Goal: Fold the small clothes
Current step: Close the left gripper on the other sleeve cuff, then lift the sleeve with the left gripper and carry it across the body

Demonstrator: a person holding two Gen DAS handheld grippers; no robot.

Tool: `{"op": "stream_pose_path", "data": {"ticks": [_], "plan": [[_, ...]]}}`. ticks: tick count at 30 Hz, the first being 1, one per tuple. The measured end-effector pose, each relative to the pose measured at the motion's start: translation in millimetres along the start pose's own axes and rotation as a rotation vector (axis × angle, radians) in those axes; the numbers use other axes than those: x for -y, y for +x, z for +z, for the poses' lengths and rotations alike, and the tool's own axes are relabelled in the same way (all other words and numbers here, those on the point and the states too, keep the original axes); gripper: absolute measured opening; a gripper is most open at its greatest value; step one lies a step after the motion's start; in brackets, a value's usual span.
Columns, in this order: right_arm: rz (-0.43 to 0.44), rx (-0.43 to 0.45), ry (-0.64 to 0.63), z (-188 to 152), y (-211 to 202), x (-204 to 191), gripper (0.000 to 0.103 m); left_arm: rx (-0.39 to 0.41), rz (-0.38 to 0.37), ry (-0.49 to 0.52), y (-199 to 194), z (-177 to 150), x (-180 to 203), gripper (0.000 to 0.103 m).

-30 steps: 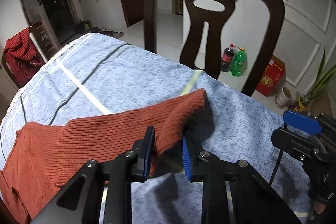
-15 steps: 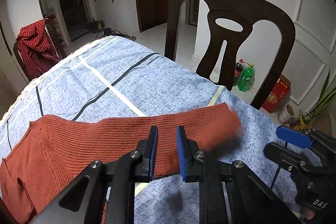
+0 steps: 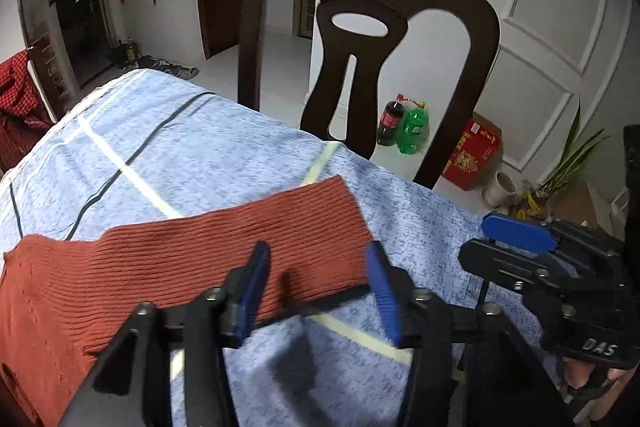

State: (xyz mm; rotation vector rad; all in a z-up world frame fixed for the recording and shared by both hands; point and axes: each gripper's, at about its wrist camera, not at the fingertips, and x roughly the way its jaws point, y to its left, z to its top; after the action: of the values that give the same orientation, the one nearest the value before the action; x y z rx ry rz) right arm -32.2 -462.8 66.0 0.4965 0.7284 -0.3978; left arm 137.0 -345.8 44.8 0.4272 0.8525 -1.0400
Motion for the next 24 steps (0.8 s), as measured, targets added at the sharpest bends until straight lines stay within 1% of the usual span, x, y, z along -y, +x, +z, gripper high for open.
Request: {"op": "stream_pose_path", "data": {"ticks": [1, 3, 5, 8, 13, 15, 16, 17, 22, 24], "plan": [[-0.003, 0.001, 0.004, -1, -1, 3, 0.048, -0.008, -0.006, 0.008, 4, 1, 3, 0.060], [-0.006, 0.000, 0.011, -1, -2, 6, 0.048, -0.038, -0.018, 0.014, 14, 2, 9, 0.060], [-0.010, -0.001, 0.021, -2, -3, 10, 0.048, -0.057, 0.002, 0.022, 24, 4, 13, 0.060], [-0.004, -0.004, 0.032, -1, -2, 14, 0.048, -0.048, 0.050, 0.052, 30, 5, 20, 0.060], [0.006, -0.010, 0.025, -1, 0, 13, 0.048, -0.047, 0.088, 0.052, 32, 8, 21, 0.060], [0.013, -0.013, 0.024, -1, 2, 13, 0.048, -0.045, 0.098, 0.050, 32, 9, 20, 0.048], [0.014, -0.016, 0.025, -1, 2, 12, 0.048, -0.043, 0.114, 0.060, 32, 9, 20, 0.035], [0.017, -0.018, 0.026, -1, 3, 12, 0.048, -0.042, 0.128, 0.068, 32, 9, 21, 0.027], [0.015, -0.022, 0.011, -1, 4, 8, 0.048, -0.041, 0.142, 0.043, 29, 10, 13, 0.014], [0.021, -0.025, 0.012, -1, 5, 7, 0.048, -0.019, 0.134, 0.016, 24, 12, 7, 0.014]]}}
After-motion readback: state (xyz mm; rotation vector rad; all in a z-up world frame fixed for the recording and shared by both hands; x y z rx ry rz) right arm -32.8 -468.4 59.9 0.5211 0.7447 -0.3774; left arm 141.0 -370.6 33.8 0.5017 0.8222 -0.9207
